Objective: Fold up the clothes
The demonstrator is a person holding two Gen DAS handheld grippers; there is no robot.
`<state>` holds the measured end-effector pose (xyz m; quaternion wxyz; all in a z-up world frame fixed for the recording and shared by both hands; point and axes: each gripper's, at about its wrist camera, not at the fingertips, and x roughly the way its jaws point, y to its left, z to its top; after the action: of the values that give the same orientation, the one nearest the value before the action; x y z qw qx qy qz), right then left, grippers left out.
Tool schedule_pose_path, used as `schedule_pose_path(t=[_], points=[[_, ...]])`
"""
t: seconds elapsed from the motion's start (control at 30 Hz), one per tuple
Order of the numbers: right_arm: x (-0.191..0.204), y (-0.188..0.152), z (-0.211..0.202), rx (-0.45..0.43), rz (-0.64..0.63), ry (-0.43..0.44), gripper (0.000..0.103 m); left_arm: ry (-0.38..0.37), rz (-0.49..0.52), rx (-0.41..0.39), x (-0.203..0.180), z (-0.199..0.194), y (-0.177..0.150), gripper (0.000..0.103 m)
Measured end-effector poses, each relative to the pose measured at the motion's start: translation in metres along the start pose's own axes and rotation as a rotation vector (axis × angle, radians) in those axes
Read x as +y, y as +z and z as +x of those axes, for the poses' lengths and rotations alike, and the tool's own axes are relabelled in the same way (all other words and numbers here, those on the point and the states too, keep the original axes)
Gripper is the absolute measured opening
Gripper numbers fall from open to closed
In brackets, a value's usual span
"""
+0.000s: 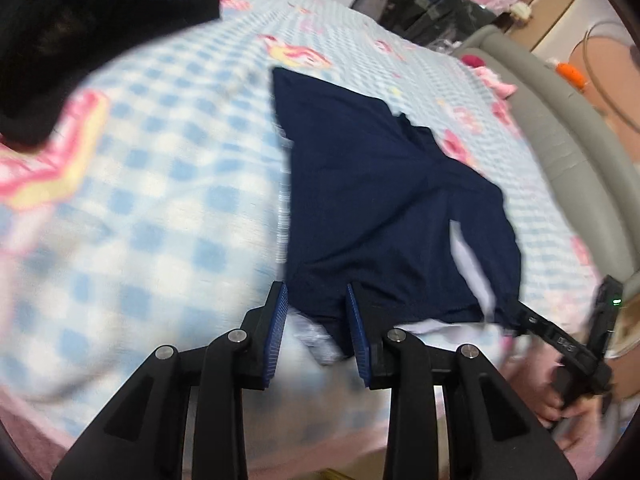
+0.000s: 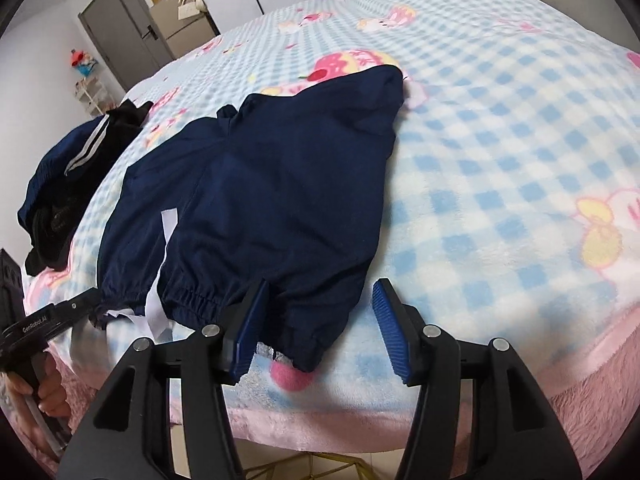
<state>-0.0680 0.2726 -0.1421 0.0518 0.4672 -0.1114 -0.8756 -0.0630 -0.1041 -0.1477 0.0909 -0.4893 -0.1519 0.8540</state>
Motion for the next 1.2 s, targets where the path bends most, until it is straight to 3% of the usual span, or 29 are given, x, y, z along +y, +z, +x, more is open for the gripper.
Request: schedule_pose_path(t=[0.03,0.1,0.2,0.33,0.47,0.57,0.7,0.87,1.03,1.2], points=[[0.0,-0.002,0.003,0.017,-0.013,-0.034,0.053,0.034,0.014,0.002,-0.002,0.0,0.0,0.021],[-0.001,-0.004,0.004,0.026,-0.027,-0.057,0.053,0.064,0.025,0.004,-0.003,-0.003,0.0,0.02],[-0.005,-0.007,-0.002,0.021,-0.027,-0.068,0.053,0.033,0.013,-0.037,-0.003,-0.017,-0.002,0.02],[-0.004,-0.003,-0.029,-0.076,-0.002,-0.072,0.053,-0.051,0.118,-0.105,-0.031,-0.029,0.0,0.021],[0.046,0.006,-0.049,-0.158,-0.214,-0.038,0.054,-0.08,0.257,-0.081,-0.075,-0.01,0.005,0.03],[0.075,0.0,-0.032,-0.118,-0.311,-0.026,0.054,-0.029,0.295,0.004,-0.093,0.028,0.005,0.03],[0.063,-0.012,0.002,0.018,-0.261,-0.021,0.053,-0.03,0.272,0.068,-0.086,0.036,-0.009,0.029],[0.037,-0.026,-0.004,0.066,-0.181,0.041,0.053,-0.085,0.234,0.074,-0.076,0.023,-0.016,0.03],[0.045,-0.008,-0.016,0.028,-0.205,0.068,0.053,-0.156,0.178,-0.034,-0.068,-0.007,0.006,0.036],[0.062,0.028,-0.014,-0.06,-0.224,0.086,0.055,-0.085,0.164,-0.03,-0.059,0.012,0.03,0.038]])
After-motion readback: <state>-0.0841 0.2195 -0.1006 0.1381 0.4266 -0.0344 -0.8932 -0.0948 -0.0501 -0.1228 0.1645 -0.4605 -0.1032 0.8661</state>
